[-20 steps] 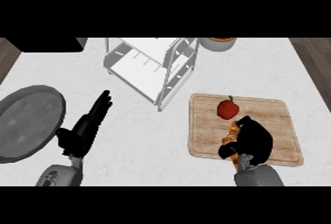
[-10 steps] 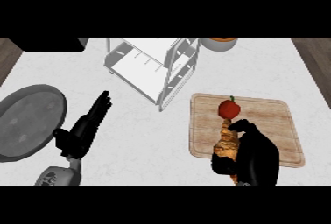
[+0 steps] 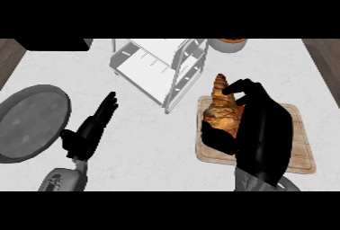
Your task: Pick the croissant from the cutting board and place it in the tiered basket
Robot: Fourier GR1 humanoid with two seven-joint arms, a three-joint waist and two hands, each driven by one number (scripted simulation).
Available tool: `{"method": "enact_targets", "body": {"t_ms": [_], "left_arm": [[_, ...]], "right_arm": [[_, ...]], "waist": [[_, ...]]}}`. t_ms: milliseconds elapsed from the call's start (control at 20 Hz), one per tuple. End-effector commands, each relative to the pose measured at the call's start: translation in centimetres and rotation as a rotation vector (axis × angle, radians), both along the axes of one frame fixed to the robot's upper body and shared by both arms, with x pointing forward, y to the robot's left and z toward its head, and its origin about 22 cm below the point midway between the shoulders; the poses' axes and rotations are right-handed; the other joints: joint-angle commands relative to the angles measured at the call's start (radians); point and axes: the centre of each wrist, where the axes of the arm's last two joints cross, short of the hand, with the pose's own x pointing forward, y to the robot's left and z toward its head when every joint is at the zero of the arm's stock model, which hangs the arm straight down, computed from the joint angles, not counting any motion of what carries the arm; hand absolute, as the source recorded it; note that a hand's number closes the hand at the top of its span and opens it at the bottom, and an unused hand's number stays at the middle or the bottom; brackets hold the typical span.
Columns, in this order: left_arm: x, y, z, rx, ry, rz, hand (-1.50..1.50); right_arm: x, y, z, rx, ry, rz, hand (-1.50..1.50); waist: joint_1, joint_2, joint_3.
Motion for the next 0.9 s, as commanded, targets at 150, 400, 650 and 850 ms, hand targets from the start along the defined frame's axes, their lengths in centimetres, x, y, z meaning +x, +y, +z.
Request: {"method": "enact_targets", "body": {"t_ms": [150,400,650,850], "left_arm": [[2.1,-1.3,1.8,0.005,-0.017,-0.014,0.00],[1.3,0.2,0.8,0.012,-0.013,-0.027,0.00],[0.0,-0.7,-0.3,0.002,-0.023,-0.043,0.00],[1.0,-2.6,0.3,-0.010,-0.016,-0.062,0.00]], "right_arm": [[5.0,2.9,6.9,0.097,0.002,-0.087,1.50],[9.2,4.4,9.6,0.116,0.055,-0.081,1.50],[13.7,4.8,11.6,0.159,0.049,-0.074,1.50],[16.8,5.8,10.7,0.151,0.107,-0.074,1.50]], "waist": [[0.015,0.004,0.000],[0.032,0.007,-0.001],[0.038,0.011,-0.001],[0.061,0.023,-0.001]]}}
